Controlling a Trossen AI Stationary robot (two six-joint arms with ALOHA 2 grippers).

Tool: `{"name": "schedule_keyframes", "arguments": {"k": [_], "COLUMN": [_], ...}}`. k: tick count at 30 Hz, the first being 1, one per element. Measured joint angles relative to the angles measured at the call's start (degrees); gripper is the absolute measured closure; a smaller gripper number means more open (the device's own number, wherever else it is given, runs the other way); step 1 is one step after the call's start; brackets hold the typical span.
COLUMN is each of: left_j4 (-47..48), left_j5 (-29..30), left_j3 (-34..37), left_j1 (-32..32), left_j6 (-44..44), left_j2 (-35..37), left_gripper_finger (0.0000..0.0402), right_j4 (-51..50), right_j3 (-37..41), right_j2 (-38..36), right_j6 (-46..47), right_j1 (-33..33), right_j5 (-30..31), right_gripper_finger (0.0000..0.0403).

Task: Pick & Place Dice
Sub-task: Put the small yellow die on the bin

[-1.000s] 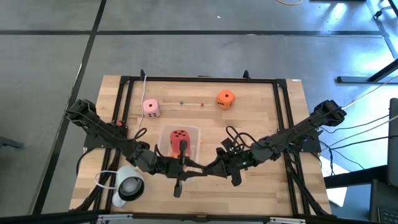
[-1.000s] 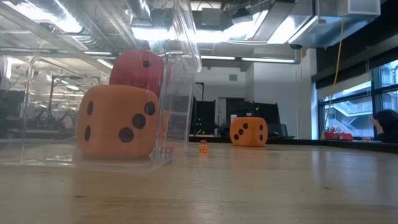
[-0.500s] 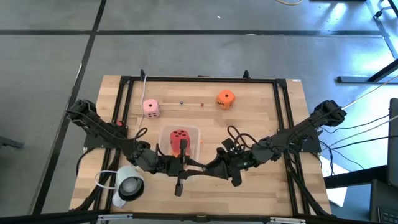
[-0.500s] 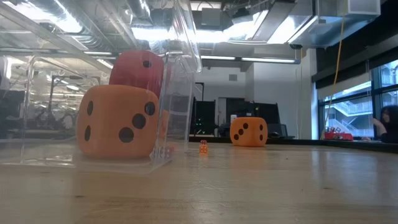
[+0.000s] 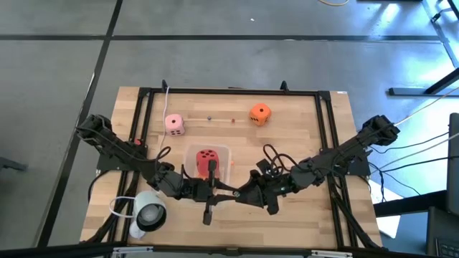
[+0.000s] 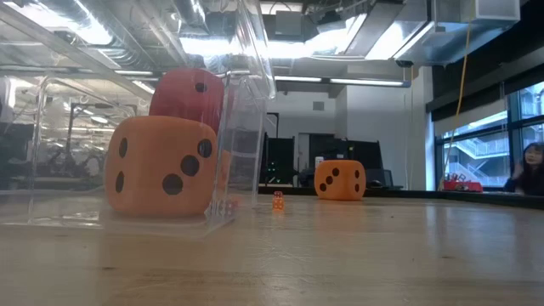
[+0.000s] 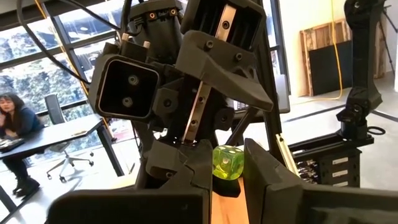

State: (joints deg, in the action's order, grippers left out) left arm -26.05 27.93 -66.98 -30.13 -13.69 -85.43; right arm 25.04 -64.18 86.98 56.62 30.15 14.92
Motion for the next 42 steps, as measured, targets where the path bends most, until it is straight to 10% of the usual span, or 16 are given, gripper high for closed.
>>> {"name": "schedule_keyframes", "arguments": {"k": [19,30,36,42], "left_j4": [1.26,38.85,57.59,62.68], "left_j5": [5.61,12.36,4.39,-3.86], "left_j3": [0.04,0.0,0.0,0.0], "left_j1": [-2.76,-2.33,1.38,4.7], "left_j6": [3.97,39.01,57.6,58.51], "left_j2": [5.09,13.26,14.6,12.82], "left_gripper_finger": [0.0375,0.0375,0.0376,0.0376], "right_j4": [-2.8,-9.62,-9.82,-9.97], "right_j3": [-0.11,-0.04,-0.04,-0.04], "right_j2": [-0.13,-0.1,-0.09,-0.09], "right_j6": [-0.63,-5.5,-9.16,-9.32], "right_j1": [-0.52,-0.64,-1.03,-1.68], "right_j5": [7.74,6.92,6.71,6.71], "right_gripper_finger": [0.0195,0.0195,0.0195,0.0195]}}
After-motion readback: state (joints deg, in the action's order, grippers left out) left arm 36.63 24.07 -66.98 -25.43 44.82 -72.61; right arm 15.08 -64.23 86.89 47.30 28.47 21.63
